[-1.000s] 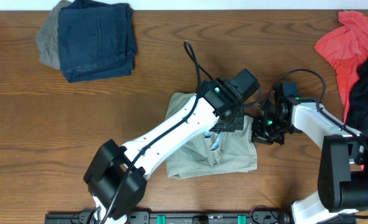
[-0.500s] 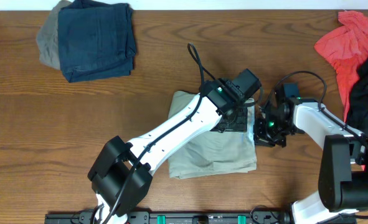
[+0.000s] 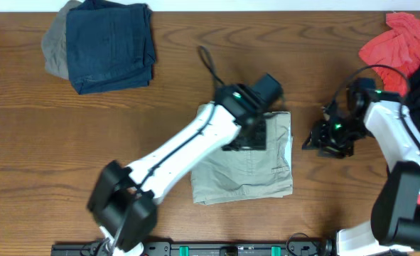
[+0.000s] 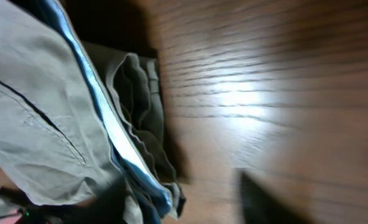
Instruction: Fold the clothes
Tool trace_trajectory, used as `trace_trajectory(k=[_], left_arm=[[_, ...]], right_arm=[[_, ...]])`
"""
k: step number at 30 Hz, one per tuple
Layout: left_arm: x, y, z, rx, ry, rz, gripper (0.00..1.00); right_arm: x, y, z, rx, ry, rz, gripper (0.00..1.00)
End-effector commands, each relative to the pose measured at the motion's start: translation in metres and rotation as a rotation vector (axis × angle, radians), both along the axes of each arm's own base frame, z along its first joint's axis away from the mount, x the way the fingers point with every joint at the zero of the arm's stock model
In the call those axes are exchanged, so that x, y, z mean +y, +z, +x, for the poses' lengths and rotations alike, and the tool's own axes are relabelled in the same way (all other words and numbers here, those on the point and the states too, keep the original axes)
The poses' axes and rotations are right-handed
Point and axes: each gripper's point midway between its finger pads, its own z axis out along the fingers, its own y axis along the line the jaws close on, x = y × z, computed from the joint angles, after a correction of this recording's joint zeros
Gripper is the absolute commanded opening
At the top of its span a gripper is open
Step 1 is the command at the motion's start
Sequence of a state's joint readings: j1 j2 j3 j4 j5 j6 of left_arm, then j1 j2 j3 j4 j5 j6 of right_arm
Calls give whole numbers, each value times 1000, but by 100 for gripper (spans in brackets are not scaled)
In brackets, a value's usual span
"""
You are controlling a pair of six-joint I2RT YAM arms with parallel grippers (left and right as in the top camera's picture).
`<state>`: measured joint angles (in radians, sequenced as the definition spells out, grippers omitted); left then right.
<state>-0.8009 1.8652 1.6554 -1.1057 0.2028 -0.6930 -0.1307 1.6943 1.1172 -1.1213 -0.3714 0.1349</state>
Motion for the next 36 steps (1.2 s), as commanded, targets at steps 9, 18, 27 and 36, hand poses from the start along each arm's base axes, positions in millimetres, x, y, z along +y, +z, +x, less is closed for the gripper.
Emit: trace_trajectory(k=[9, 18, 27, 36], left_arm=[[51, 6, 48, -81, -10, 27, 13], [44, -40, 67, -36, -68, 39, 10], [58, -107, 92, 42, -12, 85, 6], [119, -138, 115, 127, 138, 122, 6]], right_arm=[[54, 36, -8, -134, 234, 221, 32], [104, 21, -27, -122, 368, 252, 5], [98, -37, -43, -76, 267, 129, 8], [72, -73, -67, 15, 118, -2, 1]])
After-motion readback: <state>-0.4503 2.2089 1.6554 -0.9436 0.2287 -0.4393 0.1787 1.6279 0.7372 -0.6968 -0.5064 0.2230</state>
